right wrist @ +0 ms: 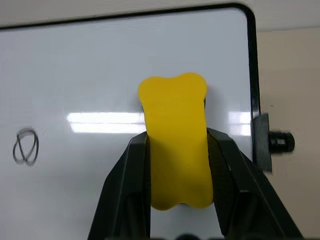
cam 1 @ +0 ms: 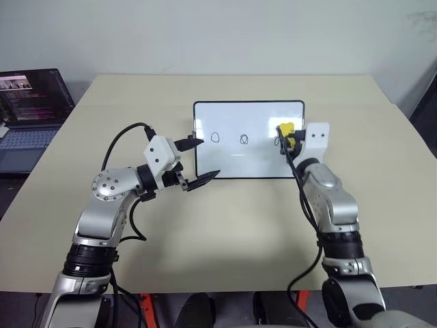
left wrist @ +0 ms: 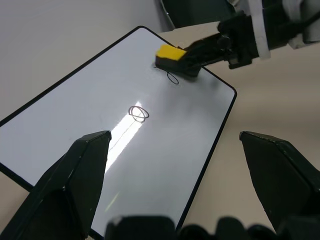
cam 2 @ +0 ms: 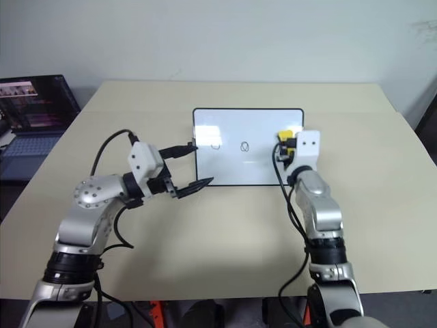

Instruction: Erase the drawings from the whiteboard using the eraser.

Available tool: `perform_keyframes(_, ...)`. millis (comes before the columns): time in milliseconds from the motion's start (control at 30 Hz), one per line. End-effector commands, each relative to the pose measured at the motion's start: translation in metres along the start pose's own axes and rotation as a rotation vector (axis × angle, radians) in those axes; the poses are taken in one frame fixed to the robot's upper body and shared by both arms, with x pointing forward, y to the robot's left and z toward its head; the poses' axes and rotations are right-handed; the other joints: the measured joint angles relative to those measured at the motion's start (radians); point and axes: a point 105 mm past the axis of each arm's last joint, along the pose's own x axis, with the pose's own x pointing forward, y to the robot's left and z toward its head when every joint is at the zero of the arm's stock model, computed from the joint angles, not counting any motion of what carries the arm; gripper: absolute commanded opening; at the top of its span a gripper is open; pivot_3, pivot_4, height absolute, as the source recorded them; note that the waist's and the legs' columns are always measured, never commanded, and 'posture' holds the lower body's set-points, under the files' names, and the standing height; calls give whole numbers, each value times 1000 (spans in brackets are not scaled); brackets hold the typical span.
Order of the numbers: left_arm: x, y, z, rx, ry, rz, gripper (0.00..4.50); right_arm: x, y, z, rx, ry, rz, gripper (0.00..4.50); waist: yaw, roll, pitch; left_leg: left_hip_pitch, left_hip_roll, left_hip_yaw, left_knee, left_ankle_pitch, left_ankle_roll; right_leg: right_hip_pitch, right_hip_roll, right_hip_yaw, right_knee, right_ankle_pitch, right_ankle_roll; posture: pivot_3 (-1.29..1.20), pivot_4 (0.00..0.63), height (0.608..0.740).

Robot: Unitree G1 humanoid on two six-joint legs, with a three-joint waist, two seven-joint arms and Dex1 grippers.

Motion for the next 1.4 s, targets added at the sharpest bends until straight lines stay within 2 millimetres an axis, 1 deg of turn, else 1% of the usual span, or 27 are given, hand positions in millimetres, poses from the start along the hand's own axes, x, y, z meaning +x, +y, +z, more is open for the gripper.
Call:
perform_keyframes(33, -2, 1, 13, 53, -25, 5, 4500, -9, -14, -27, -15, 104, -31, 1228, 0, 0, 0, 0, 0, 0, 0, 0, 0, 0, 0, 0, 0, 1, 1, 0, 150, 740)
perform_keyframes(200, -3, 0, 13, 51, -22, 8, 4500, -26, -23, -37, -34, 142, -36, 1228, 4, -1, 0, 1, 0, 0, 1, 0, 0, 1, 0, 0, 0, 2, 1, 0, 150, 740)
perform_keyframes(300, -3, 0, 13, 52, -22, 7, 4500, -29, -24, -38, -36, 147, -36, 1228, 3, -1, 0, 1, 0, 0, 1, 0, 0, 1, 0, 0, 0, 2, 1, 0, 150, 740)
perform_keyframes(400, -2, -1, 13, 52, -24, 4, 4500, -25, -19, -33, -32, 136, -31, 1228, 2, -1, 0, 1, 0, 0, 1, 0, 0, 1, 0, 0, 0, 2, 2, 0, 150, 740)
perform_keyframes(500, -1, 0, 13, 53, -27, 0, 4500, -17, -12, -25, -22, 111, -18, 1228, -3, -1, 0, 1, 0, 1, 1, 0, 0, 1, 0, 1, 0, 2, 2, 0, 150, 740)
perform_keyframes(733, 0, 0, 15, 58, -31, -7, 4500, 5, 8, 0, -11, 46, 26, 1228, -20, -1, 0, 2, 0, 2, 1, 1, 1, 1, 1, 1, 0, 5, 1, 0, 150, 740)
perform_keyframes(1067, -1, 1, 14, 58, -31, 4, 4500, 24, 31, 23, -1, -10, 82, 1228, -22, 0, 0, 1, 1, 2, 0, 1, 1, 0, 1, 1, 0, 5, 1, 0, 150, 740)
perform_keyframes(1233, -1, -1, 14, 55, -32, 7, 4500, 28, 36, 25, -1, -13, 94, 1228, -21, 0, 0, 1, 1, 2, 0, 1, 1, -1, 1, 1, 0, 5, 1, 0, 150, 740)
perform_keyframes(1400, -2, -1, 15, 55, -30, 12, 4500, 24, 34, 14, -5, 11, 93, 1228, -21, 0, 0, 1, 1, 2, 0, 1, 1, -1, 1, 1, 0, 5, 1, 0, 150, 740)
